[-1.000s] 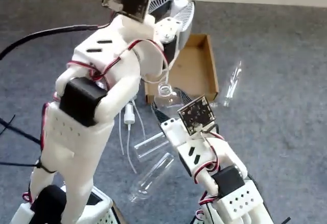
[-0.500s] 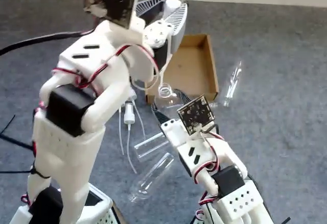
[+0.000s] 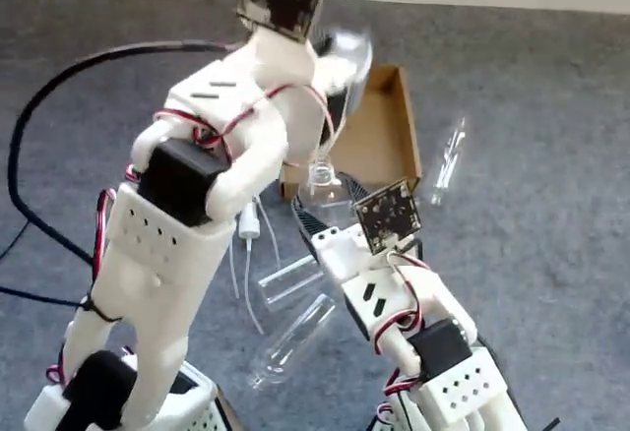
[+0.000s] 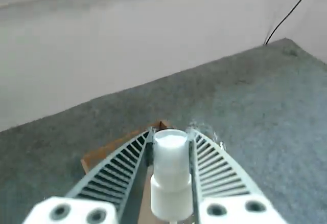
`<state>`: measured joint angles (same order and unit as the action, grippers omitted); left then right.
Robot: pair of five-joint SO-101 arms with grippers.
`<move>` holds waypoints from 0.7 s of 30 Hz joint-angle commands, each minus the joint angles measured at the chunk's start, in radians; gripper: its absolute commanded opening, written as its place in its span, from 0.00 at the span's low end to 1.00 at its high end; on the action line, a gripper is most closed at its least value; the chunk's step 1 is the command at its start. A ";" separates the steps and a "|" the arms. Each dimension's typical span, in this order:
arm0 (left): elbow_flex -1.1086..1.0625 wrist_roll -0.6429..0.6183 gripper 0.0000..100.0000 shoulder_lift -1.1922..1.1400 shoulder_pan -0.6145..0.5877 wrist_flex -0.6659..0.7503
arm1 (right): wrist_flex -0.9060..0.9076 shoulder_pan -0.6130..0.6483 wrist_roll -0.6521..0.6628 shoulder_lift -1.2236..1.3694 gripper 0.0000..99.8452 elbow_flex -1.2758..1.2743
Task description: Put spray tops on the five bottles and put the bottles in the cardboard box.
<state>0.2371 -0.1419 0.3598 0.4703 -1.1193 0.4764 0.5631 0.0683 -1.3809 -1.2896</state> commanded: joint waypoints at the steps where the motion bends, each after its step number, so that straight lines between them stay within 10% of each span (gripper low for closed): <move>1: -0.125 -0.002 0.02 0.114 0.007 -0.002 | 0.004 -0.018 -0.014 -0.018 0.00 0.016; 11: -0.509 0.002 0.12 0.329 0.007 0.057 | 0.002 -0.016 -0.018 -0.019 0.00 0.016; 21: -0.392 0.098 0.12 0.412 0.001 0.058 | 0.001 -0.016 -0.020 -0.019 0.01 0.013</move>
<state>-0.2432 -0.0545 0.7357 0.4687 -1.0871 0.4780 0.5646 0.0591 -1.3809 -1.2912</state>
